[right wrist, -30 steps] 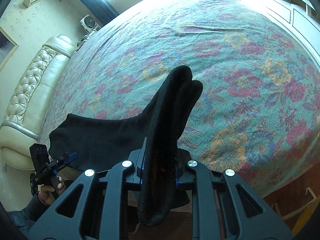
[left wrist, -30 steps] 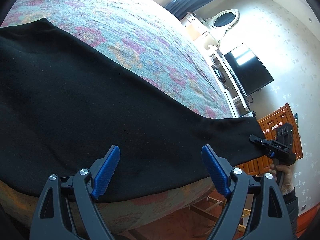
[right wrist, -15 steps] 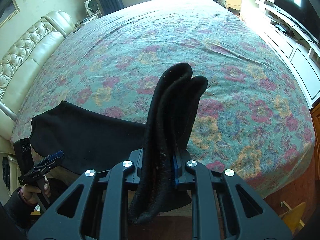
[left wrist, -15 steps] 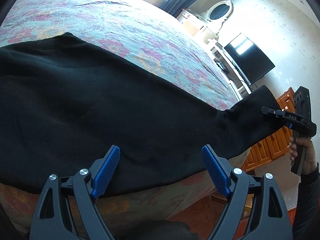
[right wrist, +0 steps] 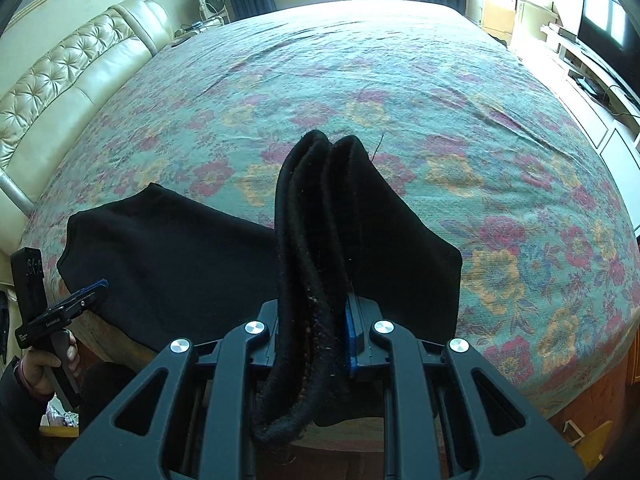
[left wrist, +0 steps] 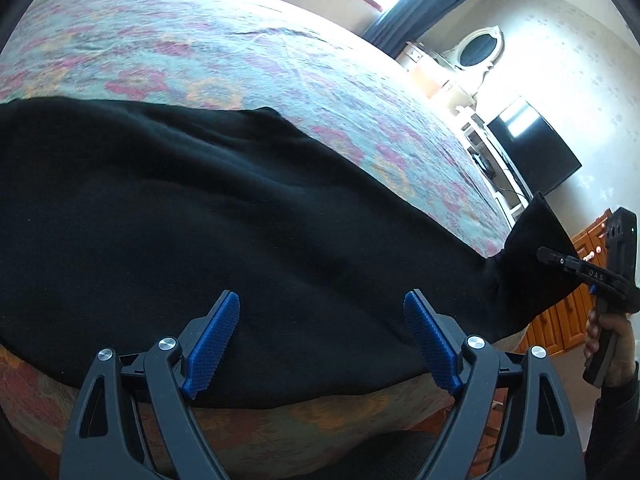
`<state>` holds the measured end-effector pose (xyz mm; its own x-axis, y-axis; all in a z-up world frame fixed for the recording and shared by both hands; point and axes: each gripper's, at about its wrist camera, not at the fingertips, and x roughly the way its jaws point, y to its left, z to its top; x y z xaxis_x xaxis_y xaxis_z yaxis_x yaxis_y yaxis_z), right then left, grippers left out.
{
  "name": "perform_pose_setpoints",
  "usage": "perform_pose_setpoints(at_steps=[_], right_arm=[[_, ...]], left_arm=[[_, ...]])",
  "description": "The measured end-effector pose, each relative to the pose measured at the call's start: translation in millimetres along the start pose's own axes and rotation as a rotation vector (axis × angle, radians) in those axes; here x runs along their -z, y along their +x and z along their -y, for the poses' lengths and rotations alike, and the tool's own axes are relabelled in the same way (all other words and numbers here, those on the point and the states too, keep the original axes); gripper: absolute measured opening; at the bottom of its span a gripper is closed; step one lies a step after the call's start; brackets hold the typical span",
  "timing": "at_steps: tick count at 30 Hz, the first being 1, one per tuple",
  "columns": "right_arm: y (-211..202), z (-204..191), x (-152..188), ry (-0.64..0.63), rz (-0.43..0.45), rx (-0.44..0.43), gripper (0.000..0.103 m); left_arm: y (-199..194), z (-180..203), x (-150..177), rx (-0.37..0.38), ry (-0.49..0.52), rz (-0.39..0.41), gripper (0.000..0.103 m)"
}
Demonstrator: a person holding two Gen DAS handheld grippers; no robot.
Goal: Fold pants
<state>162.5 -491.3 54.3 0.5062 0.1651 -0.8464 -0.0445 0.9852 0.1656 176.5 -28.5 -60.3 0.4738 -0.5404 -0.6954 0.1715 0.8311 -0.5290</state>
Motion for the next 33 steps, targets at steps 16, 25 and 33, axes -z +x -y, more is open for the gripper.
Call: perform_pose_setpoints(at_steps=[16, 25, 33], right_arm=[[50.6, -75.1, -0.7, -0.042, -0.036, -0.052, 0.019], [76.3, -109.0, -1.1, -0.060, -0.065, -0.087, 0.019], [102.0, -129.5, 5.2, -0.068, -0.105, -0.102, 0.019]], left_arm=[[-0.6, 5.4, 3.2, 0.002, 0.051, -0.018, 0.083], [-1.0, 2.0, 0.6, 0.002, 0.035, -0.019, 0.083], [-1.7, 1.1, 2.5, 0.004, 0.033, -0.020, 0.083]])
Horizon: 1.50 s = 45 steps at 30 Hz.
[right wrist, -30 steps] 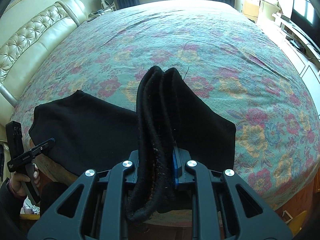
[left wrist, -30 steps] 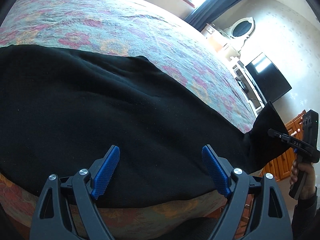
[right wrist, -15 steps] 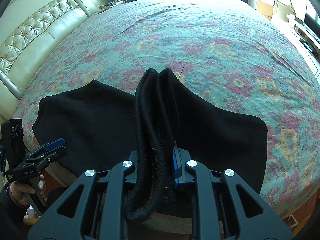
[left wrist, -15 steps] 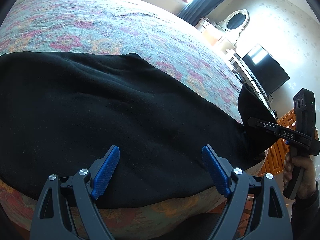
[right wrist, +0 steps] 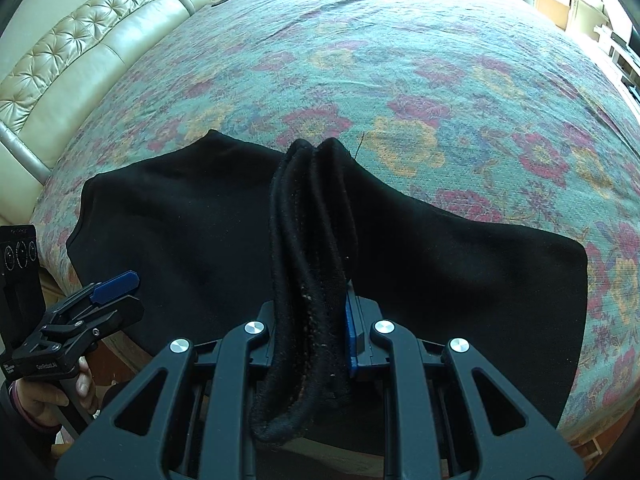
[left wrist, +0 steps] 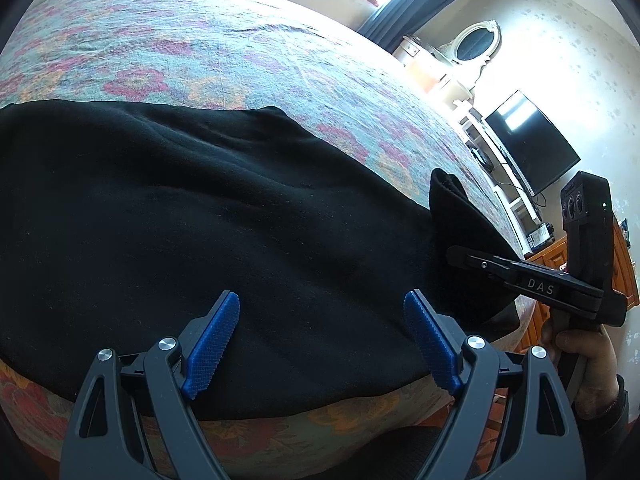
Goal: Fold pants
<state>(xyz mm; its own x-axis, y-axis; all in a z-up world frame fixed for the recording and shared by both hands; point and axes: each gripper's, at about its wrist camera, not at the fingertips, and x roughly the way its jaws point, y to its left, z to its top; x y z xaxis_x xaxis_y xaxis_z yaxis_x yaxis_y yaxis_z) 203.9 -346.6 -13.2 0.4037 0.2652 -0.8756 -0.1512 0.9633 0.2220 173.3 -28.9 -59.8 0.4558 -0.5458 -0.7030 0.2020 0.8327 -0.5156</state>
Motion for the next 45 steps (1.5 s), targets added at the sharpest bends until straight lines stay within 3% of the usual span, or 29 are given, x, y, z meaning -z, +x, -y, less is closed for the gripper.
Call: perform_pose_setpoints(at_steps=[19, 24, 25, 26, 35, 41, 45], right_arm=[[28.8, -21.3, -2.2, -0.014, -0.026, 0.010, 0.020], [37.7, -30.0, 1.8, -0.029, -0.040, 0.007, 0.029], [38.2, -29.9, 2.4, -0.022, -0.039, 0.000, 0.036], [38.3, -29.6, 3.1, -0.008, -0.036, -0.023, 0.045], [33.2, -43.6, 22.7, -0.013, -0.037, -0.131, 0.070], [24.0, -38.4, 37.2, -0.006, -0.048, -0.323, 0.077], [3.4, -10.9, 37.5, 0.087, -0.050, -0.479, 0.077]], left_arm=[[0.8, -0.6, 0.3, -0.002, 0.005, -0.003, 0.083], [0.6, -0.5, 1.4, -0.003, 0.006, -0.003, 0.083], [0.7, -0.5, 1.3, -0.004, 0.006, -0.003, 0.083], [0.6, -0.4, 1.5, -0.004, 0.007, -0.003, 0.083], [-1.0, 1.2, 1.9, -0.010, -0.001, 0.013, 0.083], [-5.7, 4.7, -1.9, -0.012, -0.017, 0.052, 0.083], [-3.7, 11.5, -1.9, 0.018, -0.021, 0.045, 0.083]])
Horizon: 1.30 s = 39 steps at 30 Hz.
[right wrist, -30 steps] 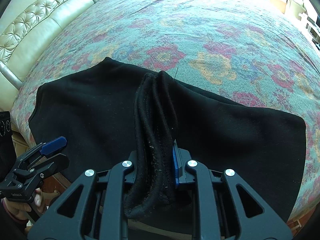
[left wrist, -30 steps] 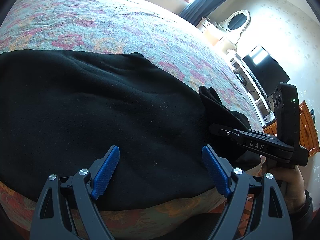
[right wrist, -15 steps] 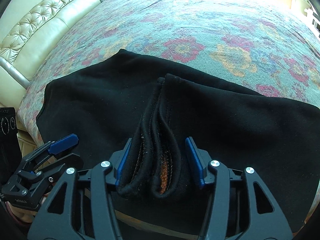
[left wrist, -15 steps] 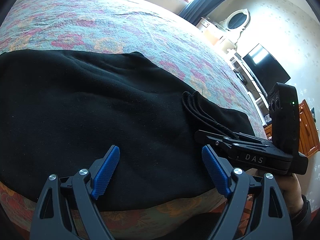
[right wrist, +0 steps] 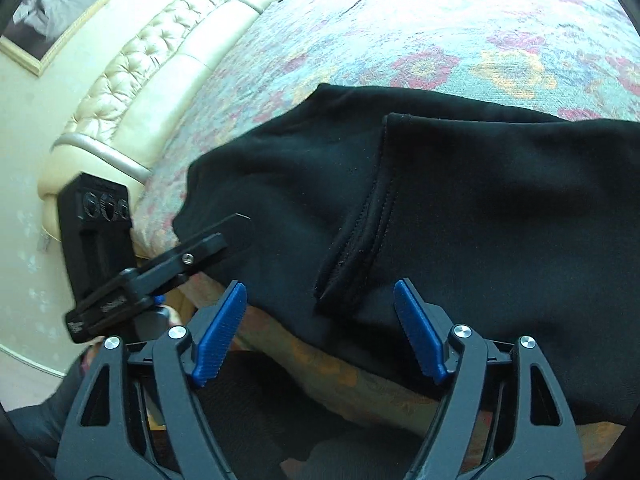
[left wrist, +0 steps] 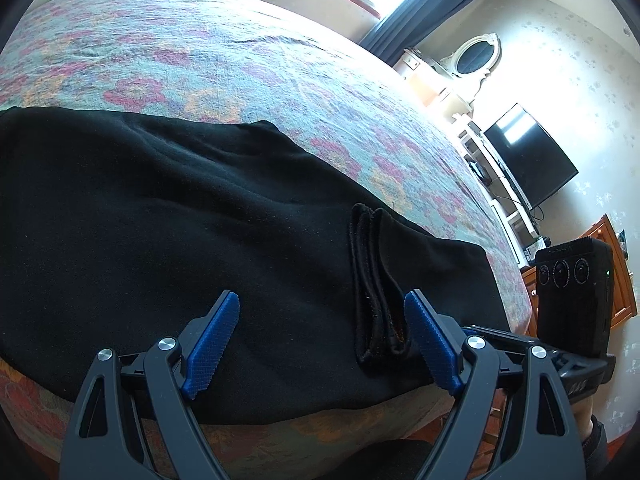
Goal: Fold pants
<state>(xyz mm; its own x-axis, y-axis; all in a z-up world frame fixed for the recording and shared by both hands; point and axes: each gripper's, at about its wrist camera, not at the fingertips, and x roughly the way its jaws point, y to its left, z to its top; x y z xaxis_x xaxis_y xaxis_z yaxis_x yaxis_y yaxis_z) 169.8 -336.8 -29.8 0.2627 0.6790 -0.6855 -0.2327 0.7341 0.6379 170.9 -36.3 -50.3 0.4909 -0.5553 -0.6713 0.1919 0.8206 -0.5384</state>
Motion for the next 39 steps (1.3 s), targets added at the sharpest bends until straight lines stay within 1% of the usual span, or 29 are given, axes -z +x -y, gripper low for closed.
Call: perform_pose_setpoints(at_steps=[3, 5, 6, 8, 10, 11, 12, 13, 15, 17, 19, 21, 24, 25, 26, 27, 28, 29, 31, 33, 35, 37, 38, 39], right_arm=[[-46.2, 10.5, 1.1, 0.013, 0.065, -0.034, 0.077], [-82.6, 27.0, 3.0, 0.047, 0.120, -0.031, 0.077], [-101.5, 39.3, 4.9, 0.073, 0.151, -0.014, 0.077], [-137.0, 68.6, 11.6, 0.126, 0.217, 0.056, 0.077], [-163.1, 105.7, 22.2, 0.224, 0.261, 0.118, 0.077], [-171.4, 125.8, 29.8, 0.282, 0.277, 0.131, 0.077], [-174.1, 144.8, 37.7, 0.340, 0.279, 0.127, 0.077], [-171.2, 162.0, 44.3, 0.395, 0.270, 0.095, 0.077], [-156.2, 180.9, 55.7, 0.449, 0.226, 0.003, 0.077], [-138.0, 184.0, 62.6, 0.450, 0.187, -0.059, 0.077], [-126.5, 180.4, 63.0, 0.431, 0.181, -0.098, 0.077], [-121.1, 175.9, 60.1, 0.404, 0.171, -0.114, 0.078], [-119.9, 166.4, 57.2, 0.341, 0.143, -0.107, 0.077], [-119.3, 164.6, 57.3, 0.328, 0.137, -0.101, 0.067], [-118.2, 163.9, 57.7, 0.318, 0.134, -0.094, 0.041], [-116.2, 167.2, 57.9, 0.314, 0.110, -0.104, 0.033], [-110.6, 165.0, 57.3, 0.307, 0.099, -0.083, 0.029], [-108.4, 166.1, 58.4, 0.298, 0.091, -0.071, 0.027], [-105.7, 170.9, 59.2, 0.307, 0.093, -0.104, 0.025], [-104.4, 174.7, 59.5, 0.319, 0.093, -0.142, 0.027], [-109.2, 177.6, 54.5, 0.337, 0.099, -0.186, 0.038], [-121.7, 178.7, 37.7, 0.335, 0.149, -0.201, 0.068], [-124.8, 179.3, 29.4, 0.335, 0.165, -0.222, 0.071], [-127.4, 179.8, 20.3, 0.332, 0.180, -0.220, 0.072]], left_arm=[[5.9, 14.3, 1.1, 0.038, 0.016, -0.010, 0.083], [11.2, 28.5, 0.8, 0.070, 0.051, -0.014, 0.083], [14.4, 36.0, 0.6, 0.079, 0.072, -0.014, 0.083], [22.1, 49.7, 0.7, 0.099, 0.107, -0.015, 0.083], [31.7, 60.3, -0.9, 0.108, 0.127, -0.023, 0.083], [36.6, 63.3, -1.3, 0.107, 0.130, -0.029, 0.083], [41.9, 65.4, -1.4, 0.101, 0.132, -0.037, 0.083], [47.6, 65.9, -1.4, 0.088, 0.133, -0.046, 0.083], [59.3, 65.8, 0.1, 0.042, 0.134, -0.068, 0.083], [69.2, 62.5, 4.2, 0.002, 0.125, -0.094, 0.083], [75.7, 56.3, 8.0, -0.020, 0.109, -0.112, 0.083], [74.5, 55.8, 12.5, -0.018, 0.121, -0.099, 0.083], [75.3, 57.1, 16.1, -0.034, 0.157, -0.092, 0.083], [76.1, 57.9, 17.2, -0.039, 0.167, -0.091, 0.084], [76.9, 58.4, 18.3, -0.043, 0.178, -0.089, 0.083], [77.4, 58.1, 19.4, -0.046, 0.188, -0.086, 0.084], [77.5, 57.9, 20.6, -0.047, 0.195, -0.084, 0.084], [77.6, 57.8, 21.8, -0.047, 0.201, -0.080, 0.084], [77.8, 57.8, 24.0, -0.042, 0.212, -0.071, 0.084], [76.8, 55.7, 24.7, -0.034, 0.229, -0.065, 0.084], [75.7, 56.2, 26.6, -0.030, 0.255, -0.060, 0.084], [75.6, 56.1, 28.5, -0.027, 0.277, -0.053, 0.084], [75.6, 56.0, 29.3, -0.027, 0.285, -0.048, 0.084], [75.4, 55.4, 29.5, -0.027, 0.290, -0.045, 0.084]])
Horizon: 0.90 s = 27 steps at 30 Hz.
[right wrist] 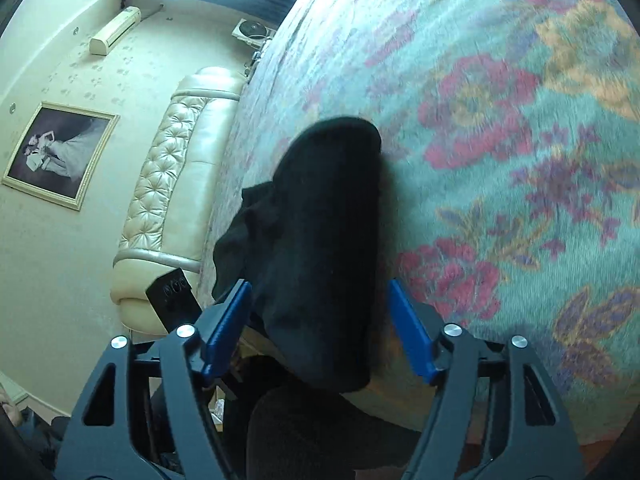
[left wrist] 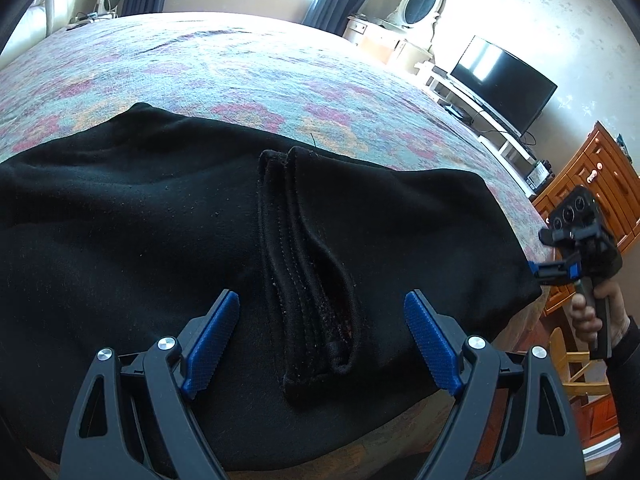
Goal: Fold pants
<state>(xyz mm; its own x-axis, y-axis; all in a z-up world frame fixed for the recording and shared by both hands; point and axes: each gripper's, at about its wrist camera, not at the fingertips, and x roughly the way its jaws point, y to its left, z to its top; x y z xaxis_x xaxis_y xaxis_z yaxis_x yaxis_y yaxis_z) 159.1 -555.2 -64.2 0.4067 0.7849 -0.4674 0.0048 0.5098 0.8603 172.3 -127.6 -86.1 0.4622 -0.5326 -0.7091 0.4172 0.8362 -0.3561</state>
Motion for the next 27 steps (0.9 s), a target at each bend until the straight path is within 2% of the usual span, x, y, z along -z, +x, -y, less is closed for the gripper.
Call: perform_pose_setpoints(at_steps=[3, 7, 11, 14, 15, 17, 20, 23, 27], right_arm=[[7.6, -3.2, -28.4, 0.008, 0.028, 0.018, 0.072], [33.9, -3.5, -58.0, 0.037, 0.018, 0.019, 0.072], [49.6, 3.1, -67.3, 0.055, 0.006, 0.073, 0.031], [48.7, 15.3, -64.1, 0.075, 0.009, 0.079, 0.029], [48.6, 14.9, -63.3, 0.070, 0.015, 0.081, 0.030], [47.1, 12.4, -61.4, 0.071, 0.028, 0.068, 0.038], [36.2, 3.6, -57.1, 0.064, 0.078, 0.056, 0.067], [23.6, -10.4, -49.2, 0.025, 0.136, 0.108, 0.072], [12.9, -27.8, -36.8, -0.008, 0.208, 0.176, 0.072]], left_arm=[[-0.5, -0.6, -0.2, 0.006, -0.002, 0.008, 0.084], [-1.6, -2.7, 0.1, 0.022, -0.007, 0.008, 0.084], [-2.1, -4.5, -0.1, 0.040, -0.005, 0.015, 0.084], [-4.2, -6.2, 0.6, 0.060, -0.001, 0.026, 0.084], [-4.7, -6.3, 0.6, 0.066, 0.003, 0.027, 0.084], [-7.5, -6.4, 0.4, 0.072, 0.012, 0.029, 0.084], [-17.8, -9.8, -0.6, 0.071, 0.007, 0.034, 0.084], [-36.1, -23.4, -0.2, 0.047, -0.006, 0.045, 0.084], [-64.8, -54.4, -1.5, -0.038, -0.051, 0.050, 0.084]])
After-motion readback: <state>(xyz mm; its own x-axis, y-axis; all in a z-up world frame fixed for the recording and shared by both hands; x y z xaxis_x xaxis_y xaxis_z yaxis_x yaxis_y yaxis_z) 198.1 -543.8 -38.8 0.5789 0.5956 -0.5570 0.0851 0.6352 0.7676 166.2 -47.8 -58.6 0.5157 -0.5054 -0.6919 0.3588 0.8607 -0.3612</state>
